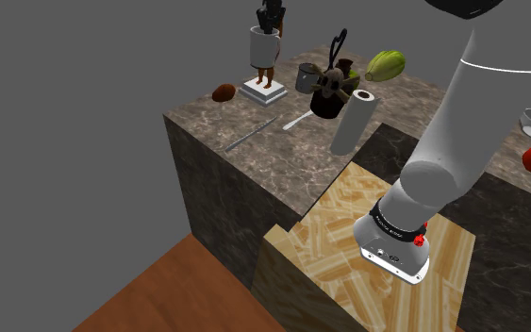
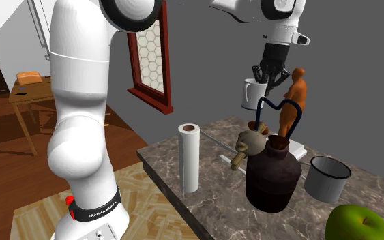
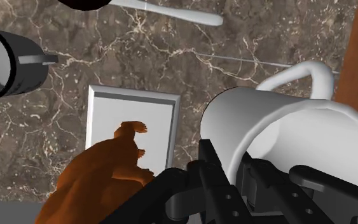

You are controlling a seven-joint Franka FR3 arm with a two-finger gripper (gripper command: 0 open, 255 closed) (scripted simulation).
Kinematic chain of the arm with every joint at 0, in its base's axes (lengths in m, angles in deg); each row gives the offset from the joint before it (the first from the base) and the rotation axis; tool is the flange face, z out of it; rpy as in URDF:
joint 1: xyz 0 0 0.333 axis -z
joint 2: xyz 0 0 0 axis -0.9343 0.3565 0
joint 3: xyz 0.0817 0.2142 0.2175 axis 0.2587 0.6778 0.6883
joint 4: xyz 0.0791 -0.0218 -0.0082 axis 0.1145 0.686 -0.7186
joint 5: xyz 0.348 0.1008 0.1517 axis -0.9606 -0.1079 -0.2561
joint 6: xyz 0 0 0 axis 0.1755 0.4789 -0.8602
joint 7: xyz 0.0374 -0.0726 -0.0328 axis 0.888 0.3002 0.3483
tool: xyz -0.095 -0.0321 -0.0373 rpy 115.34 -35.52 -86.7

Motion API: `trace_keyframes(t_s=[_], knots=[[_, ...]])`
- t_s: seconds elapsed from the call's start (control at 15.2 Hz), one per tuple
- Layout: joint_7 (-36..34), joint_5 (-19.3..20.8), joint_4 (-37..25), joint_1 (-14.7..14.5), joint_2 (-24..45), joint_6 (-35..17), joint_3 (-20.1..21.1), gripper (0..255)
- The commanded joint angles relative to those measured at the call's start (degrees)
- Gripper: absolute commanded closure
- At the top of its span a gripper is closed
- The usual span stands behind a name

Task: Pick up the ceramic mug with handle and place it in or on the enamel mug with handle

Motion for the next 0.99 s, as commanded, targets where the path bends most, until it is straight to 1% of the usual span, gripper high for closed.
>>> trace_keyframes(t_s=[0.0, 0.46, 0.73, 0.92], knots=[[2.6, 0.0, -0.8, 1.5, 0.5, 0.3, -1.0, 255], [11.2, -0.1, -6.3, 7.1, 3.9, 2.6, -4.2, 255], [15.9, -0.3, -11.7, 10.4, 7.4, 4.6, -5.8, 255], [19.4, -0.7, -17.1, 13.1, 10.8, 6.7, -6.8, 255]])
